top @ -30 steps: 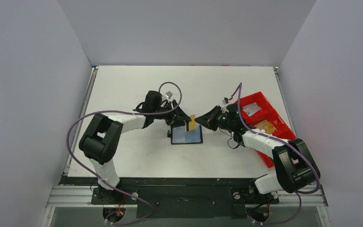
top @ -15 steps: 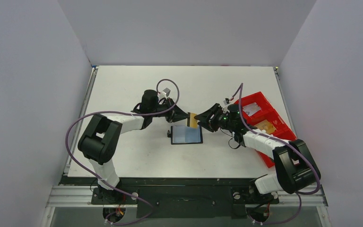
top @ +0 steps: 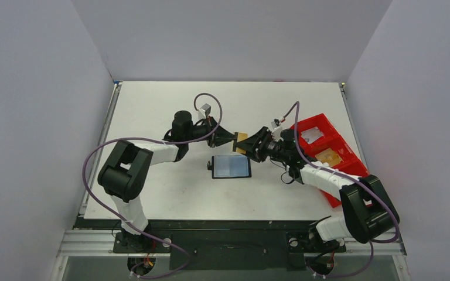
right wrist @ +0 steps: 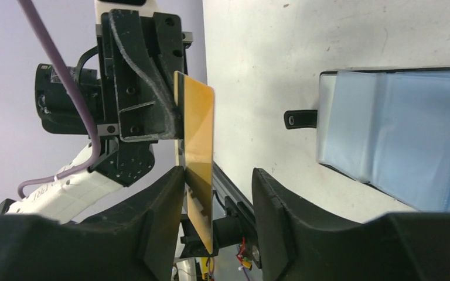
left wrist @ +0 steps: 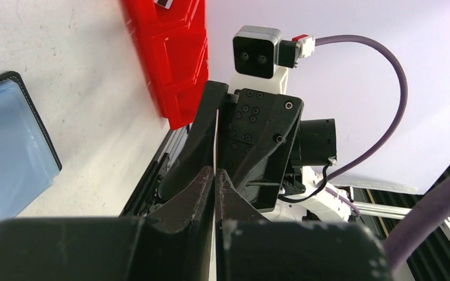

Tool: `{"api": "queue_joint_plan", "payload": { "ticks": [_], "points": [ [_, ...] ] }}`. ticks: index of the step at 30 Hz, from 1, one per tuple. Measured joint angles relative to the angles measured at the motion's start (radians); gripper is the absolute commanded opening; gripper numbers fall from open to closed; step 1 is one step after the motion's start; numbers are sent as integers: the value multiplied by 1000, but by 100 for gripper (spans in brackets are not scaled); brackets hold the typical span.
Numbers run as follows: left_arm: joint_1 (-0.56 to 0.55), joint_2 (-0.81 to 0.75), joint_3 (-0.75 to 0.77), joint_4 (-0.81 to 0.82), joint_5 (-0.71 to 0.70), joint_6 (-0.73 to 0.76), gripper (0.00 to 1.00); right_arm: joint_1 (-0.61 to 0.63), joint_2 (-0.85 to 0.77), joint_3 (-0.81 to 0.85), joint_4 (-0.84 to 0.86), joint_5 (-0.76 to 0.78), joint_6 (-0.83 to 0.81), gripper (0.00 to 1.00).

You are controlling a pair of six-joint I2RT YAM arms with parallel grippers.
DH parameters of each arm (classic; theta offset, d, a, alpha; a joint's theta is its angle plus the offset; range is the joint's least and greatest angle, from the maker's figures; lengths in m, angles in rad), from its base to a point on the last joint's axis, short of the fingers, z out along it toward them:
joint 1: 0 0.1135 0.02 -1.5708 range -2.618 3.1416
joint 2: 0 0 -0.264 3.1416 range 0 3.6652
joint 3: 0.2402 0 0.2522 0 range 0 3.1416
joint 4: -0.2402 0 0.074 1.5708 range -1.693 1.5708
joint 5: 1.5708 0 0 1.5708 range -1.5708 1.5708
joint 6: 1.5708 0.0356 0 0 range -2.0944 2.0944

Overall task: Take the credit cards out of the card holder
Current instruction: Place the credit card in the storage box.

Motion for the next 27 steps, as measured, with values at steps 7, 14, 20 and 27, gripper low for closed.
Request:
{"api": "queue_joint_plan", "payload": {
  "ticks": [7,14,20,27],
  "points": [
    [0,28,0,45,19,-31,0,11,-2,0,17,0,5,18],
    [-1,34,0,32,29,-9,31,11,-34,1,5,5,-10,0],
    [0,10,39,-220,-5,157,41,18,-65,10,-130,54,-78,0],
    [0,-64,193,-728,-188,465,47,18,-132,56,-357,174,-186,0]
  ]
}}
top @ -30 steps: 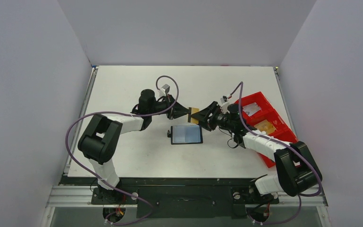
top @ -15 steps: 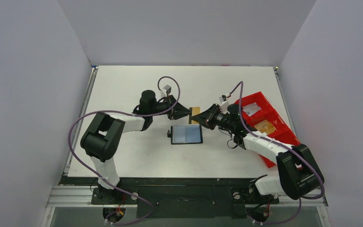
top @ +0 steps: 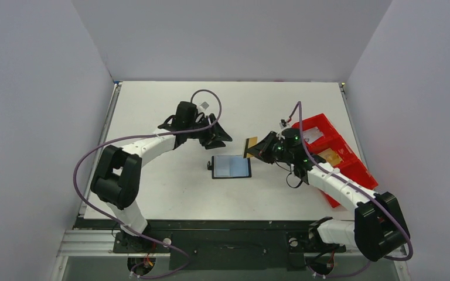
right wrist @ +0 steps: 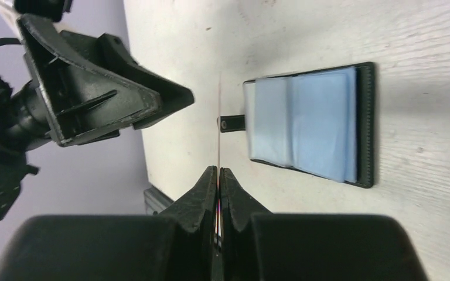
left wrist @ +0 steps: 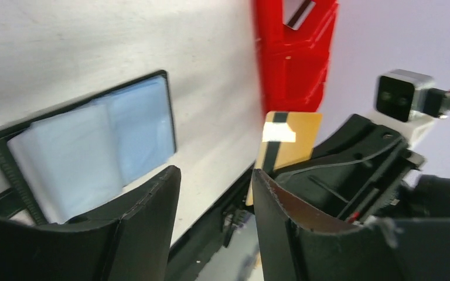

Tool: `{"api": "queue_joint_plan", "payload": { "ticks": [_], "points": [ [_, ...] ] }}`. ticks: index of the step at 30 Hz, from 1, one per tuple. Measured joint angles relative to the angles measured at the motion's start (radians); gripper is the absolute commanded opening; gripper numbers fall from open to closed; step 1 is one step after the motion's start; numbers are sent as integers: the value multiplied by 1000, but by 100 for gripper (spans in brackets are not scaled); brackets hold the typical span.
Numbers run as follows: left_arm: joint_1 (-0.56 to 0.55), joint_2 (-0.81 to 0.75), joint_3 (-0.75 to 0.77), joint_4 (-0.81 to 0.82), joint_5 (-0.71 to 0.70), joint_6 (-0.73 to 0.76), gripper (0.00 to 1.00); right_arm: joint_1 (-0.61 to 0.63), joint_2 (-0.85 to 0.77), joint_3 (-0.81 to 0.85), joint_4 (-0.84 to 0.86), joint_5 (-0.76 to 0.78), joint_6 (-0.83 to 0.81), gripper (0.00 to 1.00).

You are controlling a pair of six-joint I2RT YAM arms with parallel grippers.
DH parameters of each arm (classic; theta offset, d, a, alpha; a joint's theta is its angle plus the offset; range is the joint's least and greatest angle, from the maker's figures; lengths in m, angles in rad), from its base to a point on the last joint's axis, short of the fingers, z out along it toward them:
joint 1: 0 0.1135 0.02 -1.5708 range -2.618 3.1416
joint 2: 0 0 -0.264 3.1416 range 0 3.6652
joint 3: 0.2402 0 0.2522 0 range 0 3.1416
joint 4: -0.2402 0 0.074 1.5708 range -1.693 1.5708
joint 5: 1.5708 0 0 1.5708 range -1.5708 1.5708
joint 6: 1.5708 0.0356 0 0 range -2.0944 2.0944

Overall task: Take the credit cards out of the card holder
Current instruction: Place the credit card in the storage box.

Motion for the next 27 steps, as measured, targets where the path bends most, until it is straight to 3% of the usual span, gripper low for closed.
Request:
{"api": "queue_joint_plan", "payload": {
  "ticks": [7,15,20,27],
  "points": [
    [0,-62,46,-294,-169,209,47,-3,-108,90,-320,239,-87,0],
    [-3,-90,49,-446,-242,322,47,-87,-183,195,-716,583,-104,0],
    [-16,-90,49,-480,-244,350,47,-180,-111,270,-888,729,-108,0],
    [-27,-90,62,-511,-243,375,47,-283,41,363,-974,823,-140,0]
  ]
}}
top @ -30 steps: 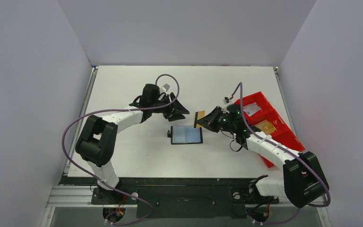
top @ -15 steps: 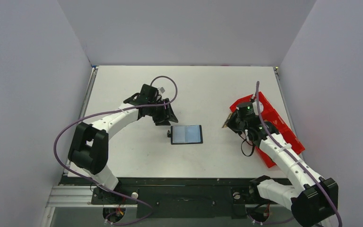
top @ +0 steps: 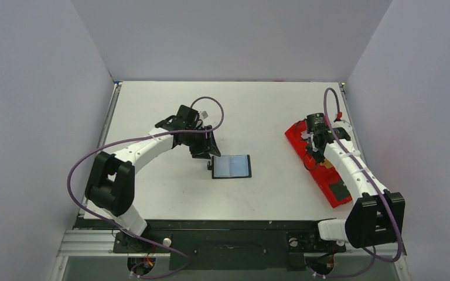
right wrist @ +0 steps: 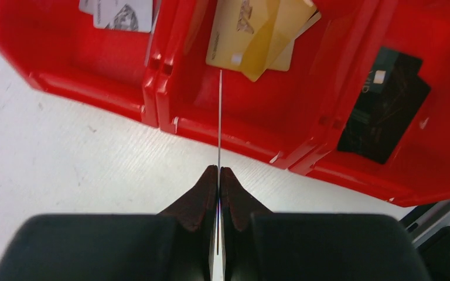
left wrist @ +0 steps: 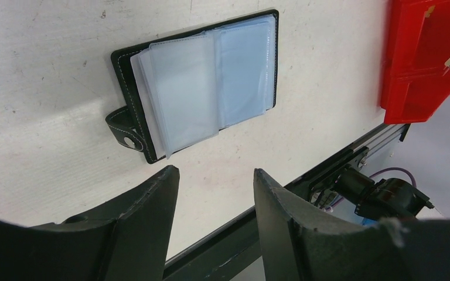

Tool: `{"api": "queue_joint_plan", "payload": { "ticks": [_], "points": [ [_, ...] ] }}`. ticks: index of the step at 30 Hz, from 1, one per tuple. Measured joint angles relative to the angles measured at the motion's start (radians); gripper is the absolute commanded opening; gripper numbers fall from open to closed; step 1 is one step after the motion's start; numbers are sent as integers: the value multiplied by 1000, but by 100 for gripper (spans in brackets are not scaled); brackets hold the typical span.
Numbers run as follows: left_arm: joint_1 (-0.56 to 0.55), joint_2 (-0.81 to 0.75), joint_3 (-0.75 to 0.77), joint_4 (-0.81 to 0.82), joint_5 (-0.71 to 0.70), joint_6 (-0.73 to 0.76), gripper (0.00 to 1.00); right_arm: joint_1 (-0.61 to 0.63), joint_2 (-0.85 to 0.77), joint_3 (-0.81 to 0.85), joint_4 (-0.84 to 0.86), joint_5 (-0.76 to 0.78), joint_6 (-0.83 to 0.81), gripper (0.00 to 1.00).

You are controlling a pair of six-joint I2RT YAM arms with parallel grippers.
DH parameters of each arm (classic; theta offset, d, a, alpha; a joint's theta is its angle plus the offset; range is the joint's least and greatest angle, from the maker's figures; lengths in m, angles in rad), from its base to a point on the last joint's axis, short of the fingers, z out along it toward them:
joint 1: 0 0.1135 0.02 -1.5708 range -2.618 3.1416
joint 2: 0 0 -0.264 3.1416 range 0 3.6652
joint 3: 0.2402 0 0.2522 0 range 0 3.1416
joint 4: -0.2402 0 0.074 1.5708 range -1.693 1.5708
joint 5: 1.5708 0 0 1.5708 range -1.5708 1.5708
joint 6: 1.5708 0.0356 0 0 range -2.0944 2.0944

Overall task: Take the credit cards out of the card holder
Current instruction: Place the credit card in the storage box.

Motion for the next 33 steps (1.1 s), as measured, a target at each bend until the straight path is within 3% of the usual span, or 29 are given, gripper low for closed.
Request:
{"api": "queue_joint_plan", "payload": {
  "ticks": [31,33],
  "points": [
    [0,0,15,-18,0,22,47,-157,303,63,36,79,-71,0],
    [0,0,15,-19,0,22,47,-164,320,64,43,78,-71,3]
  ]
}}
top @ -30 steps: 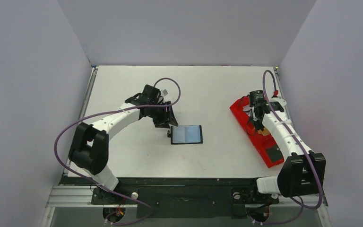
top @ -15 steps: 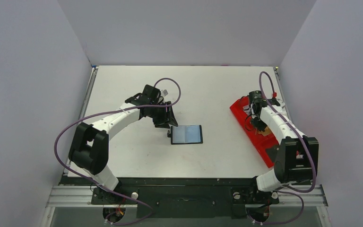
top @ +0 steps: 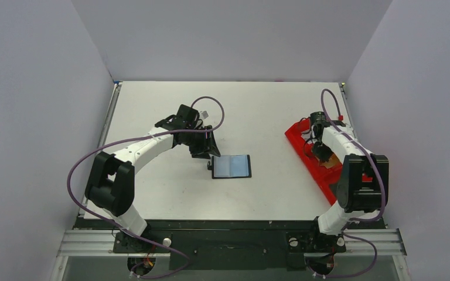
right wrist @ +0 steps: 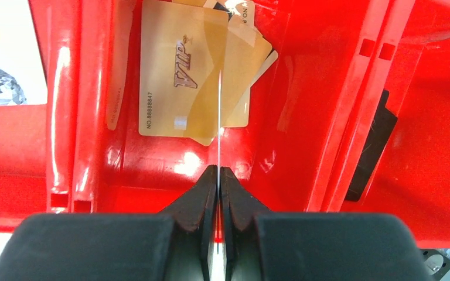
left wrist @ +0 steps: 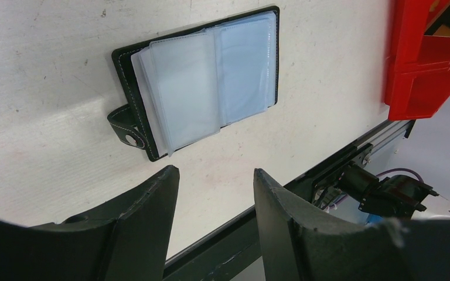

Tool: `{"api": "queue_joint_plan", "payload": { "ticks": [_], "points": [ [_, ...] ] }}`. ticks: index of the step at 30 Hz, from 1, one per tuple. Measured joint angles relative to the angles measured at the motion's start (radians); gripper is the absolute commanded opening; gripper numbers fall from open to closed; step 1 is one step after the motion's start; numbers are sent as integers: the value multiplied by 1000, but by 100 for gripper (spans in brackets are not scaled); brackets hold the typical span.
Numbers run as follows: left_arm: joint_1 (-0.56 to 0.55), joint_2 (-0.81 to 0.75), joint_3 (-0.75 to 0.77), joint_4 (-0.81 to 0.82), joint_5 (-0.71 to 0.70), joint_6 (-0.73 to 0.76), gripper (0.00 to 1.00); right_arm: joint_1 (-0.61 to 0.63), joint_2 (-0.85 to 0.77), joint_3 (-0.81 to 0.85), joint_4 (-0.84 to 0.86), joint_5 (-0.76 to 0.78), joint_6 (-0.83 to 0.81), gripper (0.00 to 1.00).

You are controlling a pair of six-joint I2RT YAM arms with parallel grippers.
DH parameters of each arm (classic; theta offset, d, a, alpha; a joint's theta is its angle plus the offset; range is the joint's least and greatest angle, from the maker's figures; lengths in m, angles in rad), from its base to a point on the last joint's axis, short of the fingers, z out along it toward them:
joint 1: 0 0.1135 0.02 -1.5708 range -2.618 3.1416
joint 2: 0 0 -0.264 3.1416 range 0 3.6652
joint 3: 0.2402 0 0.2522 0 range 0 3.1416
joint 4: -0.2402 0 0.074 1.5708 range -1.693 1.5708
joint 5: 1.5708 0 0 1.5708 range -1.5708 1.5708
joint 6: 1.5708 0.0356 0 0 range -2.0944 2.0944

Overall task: Take the credit cards out of the card holder
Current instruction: Place the credit card in the storage box.

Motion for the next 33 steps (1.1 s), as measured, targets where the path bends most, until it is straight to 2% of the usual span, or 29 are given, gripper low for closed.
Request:
{"api": "queue_joint_plan", "payload": {
  "ticks": [4,8,17,27,30,33],
  "points": [
    [0,0,0,-1,0,0,47,-14,20,0,10,-1,-2,22],
    [0,0,0,-1,0,0,47,-24,19,0,18,-8,-8,32],
    [0,1,0,-1,0,1,47,-25,-17,0,26,-46,-15,36],
    [0,1,0,-2,-11,2,47,-23,-159,8,24,-124,-37,48],
    [0,1,0,-2,-26,2,47,-2,-192,17,24,-146,-50,49],
    [1,1,0,-4,-47,1,48,78,-202,40,24,-161,-59,49]
  ]
}}
